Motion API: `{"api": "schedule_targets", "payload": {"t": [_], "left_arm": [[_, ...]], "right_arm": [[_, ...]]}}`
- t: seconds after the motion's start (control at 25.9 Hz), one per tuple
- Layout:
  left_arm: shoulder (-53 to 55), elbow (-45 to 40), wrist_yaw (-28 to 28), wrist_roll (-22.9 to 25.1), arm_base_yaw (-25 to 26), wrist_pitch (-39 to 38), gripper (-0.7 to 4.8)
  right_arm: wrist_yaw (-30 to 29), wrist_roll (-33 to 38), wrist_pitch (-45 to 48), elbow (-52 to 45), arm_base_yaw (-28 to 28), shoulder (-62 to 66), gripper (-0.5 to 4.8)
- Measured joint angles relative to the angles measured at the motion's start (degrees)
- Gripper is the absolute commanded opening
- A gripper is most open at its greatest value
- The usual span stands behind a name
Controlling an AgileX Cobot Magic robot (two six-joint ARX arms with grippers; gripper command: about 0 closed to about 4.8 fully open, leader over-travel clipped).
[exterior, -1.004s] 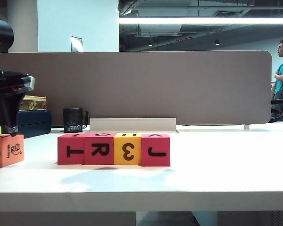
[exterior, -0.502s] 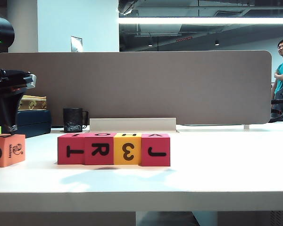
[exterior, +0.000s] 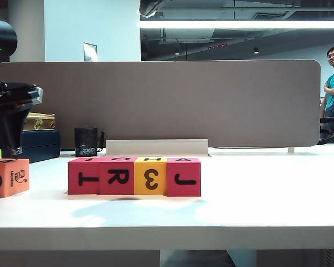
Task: Select the appropriate blocks from the scattered letter blocks on the table and arrange them in a row to spell out "ALOHA".
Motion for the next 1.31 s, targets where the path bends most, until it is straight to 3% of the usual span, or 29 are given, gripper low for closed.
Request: {"api": "schedule_targets", "payload": {"t": [0.08, 0.35, 0.42, 0.62, 1.04, 1.31], "left_arm": [[0.00, 0.00, 0.02, 0.02, 0.00, 0.00, 3.73], [0.44, -0.90, 0.26, 0.07, -0.37, 0.35, 3.71], [0.85, -1.01, 0.20, 0.07, -0.44, 0.39, 3.62], [1.33, -1.05, 0.17, 0.09, -0.74, 0.83, 2.68], [1.75, -0.85, -0.48, -0.79, -1.92, 1.25, 2.68], [2.12, -0.87, 1.16, -1.79, -6.05, 3.41, 2.68]], "right_arm": [[0.00, 0.04, 0.00, 0.00, 0.00, 0.00, -0.02], [0.02, 0.09, 0.00, 0.00, 0.00, -0.02, -0.02], [0.00, 0.09, 0.02, 0.00, 0.00, -0.02, -0.01], [0.00, 0.13, 0.00, 0.02, 0.00, -0.02, -0.01], [0.00, 0.13, 0.00, 0.00, 0.00, 0.00, -0.02], [0.02, 0.39, 0.02, -0.07, 0.00, -0.02, -0.02]]}}
